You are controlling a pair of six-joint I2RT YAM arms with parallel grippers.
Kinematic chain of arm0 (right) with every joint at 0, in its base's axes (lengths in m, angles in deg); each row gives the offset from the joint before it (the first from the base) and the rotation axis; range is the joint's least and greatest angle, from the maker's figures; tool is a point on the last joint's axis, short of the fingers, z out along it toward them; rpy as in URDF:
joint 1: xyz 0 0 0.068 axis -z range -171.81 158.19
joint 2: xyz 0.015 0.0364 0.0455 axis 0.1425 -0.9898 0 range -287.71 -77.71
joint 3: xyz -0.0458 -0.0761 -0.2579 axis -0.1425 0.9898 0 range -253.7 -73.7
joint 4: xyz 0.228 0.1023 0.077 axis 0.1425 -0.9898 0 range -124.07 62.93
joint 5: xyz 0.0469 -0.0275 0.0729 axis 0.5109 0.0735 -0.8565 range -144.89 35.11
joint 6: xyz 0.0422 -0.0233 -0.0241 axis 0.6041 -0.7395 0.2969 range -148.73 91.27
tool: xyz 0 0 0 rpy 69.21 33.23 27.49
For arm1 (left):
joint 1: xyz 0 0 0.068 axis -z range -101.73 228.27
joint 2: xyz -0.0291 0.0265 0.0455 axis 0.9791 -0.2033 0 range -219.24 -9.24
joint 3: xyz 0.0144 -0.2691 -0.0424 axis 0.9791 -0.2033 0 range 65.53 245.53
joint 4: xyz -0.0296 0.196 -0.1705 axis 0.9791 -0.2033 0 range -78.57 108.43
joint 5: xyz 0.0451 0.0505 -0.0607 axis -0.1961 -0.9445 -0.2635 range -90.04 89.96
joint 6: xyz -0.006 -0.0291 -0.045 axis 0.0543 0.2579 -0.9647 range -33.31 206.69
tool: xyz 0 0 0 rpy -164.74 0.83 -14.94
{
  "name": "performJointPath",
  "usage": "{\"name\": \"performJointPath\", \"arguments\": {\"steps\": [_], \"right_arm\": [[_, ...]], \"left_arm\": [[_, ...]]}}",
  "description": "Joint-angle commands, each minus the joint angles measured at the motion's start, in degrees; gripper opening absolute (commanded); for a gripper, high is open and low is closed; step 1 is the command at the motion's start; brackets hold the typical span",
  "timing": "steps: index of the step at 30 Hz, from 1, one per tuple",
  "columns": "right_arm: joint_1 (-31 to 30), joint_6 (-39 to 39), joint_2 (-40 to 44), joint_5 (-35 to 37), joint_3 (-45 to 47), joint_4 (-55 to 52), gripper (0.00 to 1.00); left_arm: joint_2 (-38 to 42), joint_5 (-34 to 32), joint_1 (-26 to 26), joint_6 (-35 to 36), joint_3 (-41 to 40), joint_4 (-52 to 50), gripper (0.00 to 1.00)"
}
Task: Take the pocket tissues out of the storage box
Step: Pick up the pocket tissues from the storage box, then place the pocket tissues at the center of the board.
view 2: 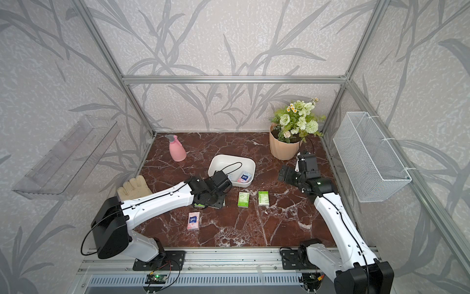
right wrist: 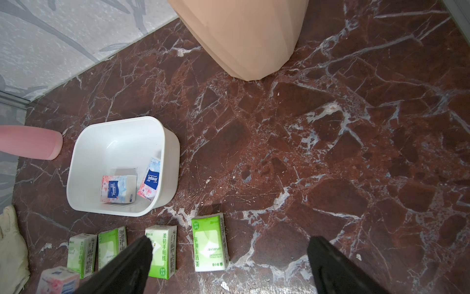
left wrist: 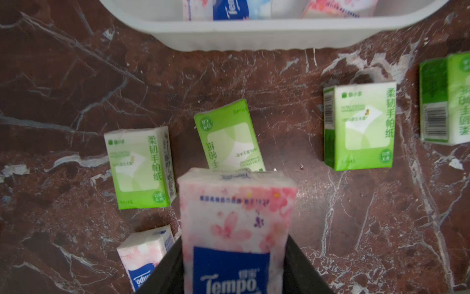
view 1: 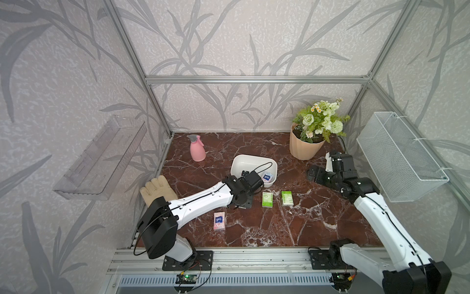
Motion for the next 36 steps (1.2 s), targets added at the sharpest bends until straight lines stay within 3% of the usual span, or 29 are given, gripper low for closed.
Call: {"name": "performJointPath", "arguments": {"steps": [1, 12, 19, 36], "right_arm": [[0.3, -0.3, 1.9, -0.4, 1.0, -1.6, 0.99], [0.2, -0.4, 5.2, 0.8, 1.4, -5.1, 0.99], [0.2, -0.9, 6.3, 1.8, 1.5, -6.5, 0.99], [0.2, -1.0, 8.4, 4.3, 3.1, -7.3, 0.99]], "left_arm": [[1.9, 0.0, 1.4, -5.0, -3.4, 1.3, 0.53], [3.1, 7.4, 2.2, -11.2, -15.7, 13.7, 0.52], [2.3, 7.6, 2.8, -11.5, -18.7, 16.6, 0.53], [6.4, 5.9, 4.0, -11.0, -21.8, 15.7, 0.77]]}}
